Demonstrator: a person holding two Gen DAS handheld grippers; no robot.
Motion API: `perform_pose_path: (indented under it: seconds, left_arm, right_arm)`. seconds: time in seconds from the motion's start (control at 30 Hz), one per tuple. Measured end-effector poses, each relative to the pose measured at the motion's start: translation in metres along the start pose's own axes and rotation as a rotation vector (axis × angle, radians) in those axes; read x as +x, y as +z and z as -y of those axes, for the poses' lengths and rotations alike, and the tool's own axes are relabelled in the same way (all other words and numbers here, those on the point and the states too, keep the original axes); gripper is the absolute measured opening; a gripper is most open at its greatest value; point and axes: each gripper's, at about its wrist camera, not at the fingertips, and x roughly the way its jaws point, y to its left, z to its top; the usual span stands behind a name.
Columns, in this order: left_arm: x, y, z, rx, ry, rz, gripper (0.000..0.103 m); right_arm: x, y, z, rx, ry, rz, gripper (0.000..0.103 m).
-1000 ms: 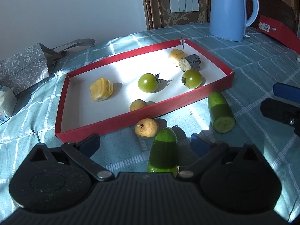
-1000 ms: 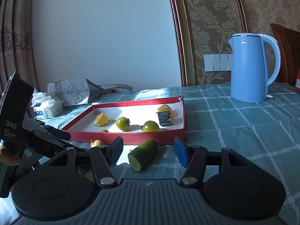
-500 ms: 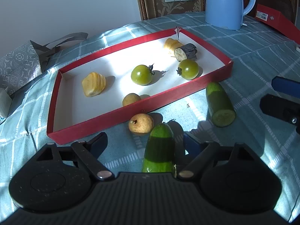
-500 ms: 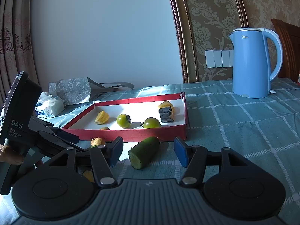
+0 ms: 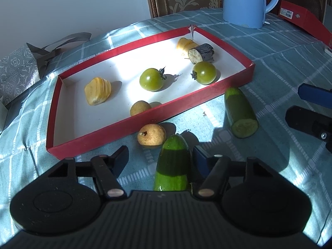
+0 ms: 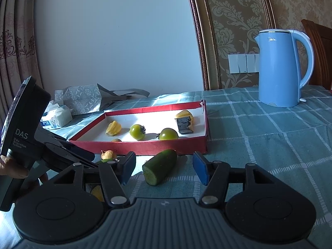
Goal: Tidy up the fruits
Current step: 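Move the left gripper to the green cucumber piece and close on it, then lift the cucumber with the left gripper while the right gripper grasps another cucumber piece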
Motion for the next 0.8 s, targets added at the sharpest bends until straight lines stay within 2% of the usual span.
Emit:
perform_pose_path:
  seconds: [0.07, 0.17, 0.2, 0.43, 0.8]
  left_arm:
    - [-0.001, 0.0, 0.001, 0.005, -0.016, -0.003, 0.054]
    - [-0.002, 0.002, 0.001, -0.003, -0.065, -0.017, 0.033]
    - [-0.002, 0.003, 0.002, -0.003, -0.069, -0.02, 0.031]
    - [-0.003, 0.002, 0.0, -0.016, -0.067, -0.021, 0.029]
    - [-0.022, -0.003, -0.011, -0.068, -0.032, 0.05, 0.027]
  right_arm:
    - [0.0, 0.0, 0.0, 0.001, 0.001, 0.0, 0.06]
    - [0.0, 0.0, 0.0, 0.001, -0.001, 0.002, 0.06]
    - [0.0, 0.0, 0.0, 0.001, -0.001, 0.003, 0.06]
    - [-0.002, 0.0, 0.003, 0.007, -0.008, 0.009, 0.063]
    - [0.002, 0.0, 0.002, -0.009, -0.016, -0.01, 0.063]
